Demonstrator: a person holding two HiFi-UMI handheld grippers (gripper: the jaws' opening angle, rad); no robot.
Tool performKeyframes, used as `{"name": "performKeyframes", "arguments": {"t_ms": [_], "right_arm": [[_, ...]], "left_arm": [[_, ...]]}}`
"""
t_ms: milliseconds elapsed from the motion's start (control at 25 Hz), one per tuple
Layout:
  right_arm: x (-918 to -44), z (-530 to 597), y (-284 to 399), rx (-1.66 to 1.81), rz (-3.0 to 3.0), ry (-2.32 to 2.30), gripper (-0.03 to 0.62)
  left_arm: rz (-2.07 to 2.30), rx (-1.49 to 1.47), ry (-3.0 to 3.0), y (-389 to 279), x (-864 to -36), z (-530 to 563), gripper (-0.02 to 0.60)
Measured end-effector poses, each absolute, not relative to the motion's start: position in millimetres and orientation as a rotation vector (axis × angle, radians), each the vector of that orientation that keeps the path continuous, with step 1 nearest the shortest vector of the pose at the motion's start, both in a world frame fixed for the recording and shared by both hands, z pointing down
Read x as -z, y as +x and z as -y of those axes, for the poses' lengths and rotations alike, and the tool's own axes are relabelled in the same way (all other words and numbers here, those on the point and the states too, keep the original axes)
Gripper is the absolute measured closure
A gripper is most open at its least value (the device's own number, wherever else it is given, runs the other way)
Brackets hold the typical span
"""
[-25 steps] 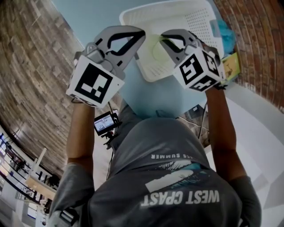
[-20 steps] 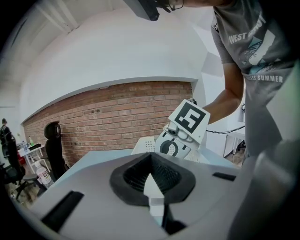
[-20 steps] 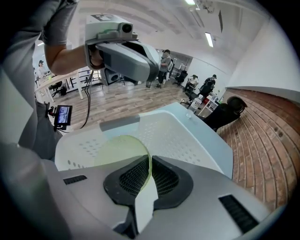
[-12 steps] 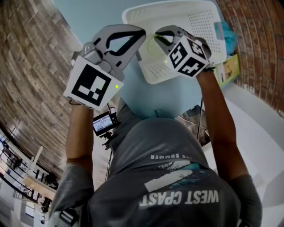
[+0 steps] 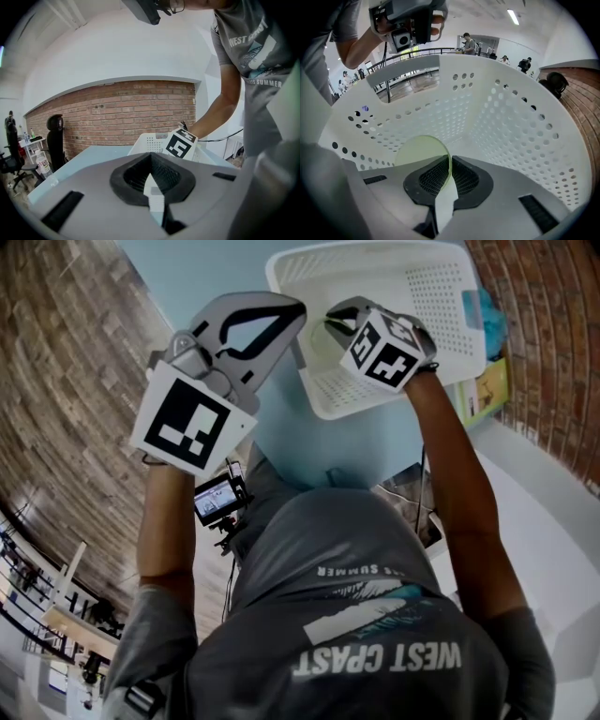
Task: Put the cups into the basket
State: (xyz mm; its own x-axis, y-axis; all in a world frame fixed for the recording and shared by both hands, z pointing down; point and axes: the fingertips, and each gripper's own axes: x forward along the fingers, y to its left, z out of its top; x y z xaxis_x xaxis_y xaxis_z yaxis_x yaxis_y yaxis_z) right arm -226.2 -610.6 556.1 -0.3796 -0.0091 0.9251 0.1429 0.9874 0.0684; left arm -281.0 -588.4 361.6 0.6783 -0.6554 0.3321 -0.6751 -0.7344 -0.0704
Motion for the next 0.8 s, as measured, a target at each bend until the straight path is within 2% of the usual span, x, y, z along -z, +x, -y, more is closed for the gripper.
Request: {"name": "performKeyframes", "arguments": {"t_ms": [360, 680, 800], "right_arm": [[-595.7, 607.4, -211.8, 0.055, 1.903, -0.105, 0.562], [-594.5, 604.4, -211.7, 0.009, 1.891, -0.104, 0.557], [-587.0, 604.1, -210.7, 0.033, 1.883, -0.111, 0.497]], "left_arm": [[1.122, -0.520, 2.807, -282.7, -369.3, 587.6, 0.584], [1.141, -0.521, 2.806, -283.8, -363.7, 581.3, 0.584], [1.145, -0.526, 2.806, -283.5, -361.8, 580.2, 0.584]]}}
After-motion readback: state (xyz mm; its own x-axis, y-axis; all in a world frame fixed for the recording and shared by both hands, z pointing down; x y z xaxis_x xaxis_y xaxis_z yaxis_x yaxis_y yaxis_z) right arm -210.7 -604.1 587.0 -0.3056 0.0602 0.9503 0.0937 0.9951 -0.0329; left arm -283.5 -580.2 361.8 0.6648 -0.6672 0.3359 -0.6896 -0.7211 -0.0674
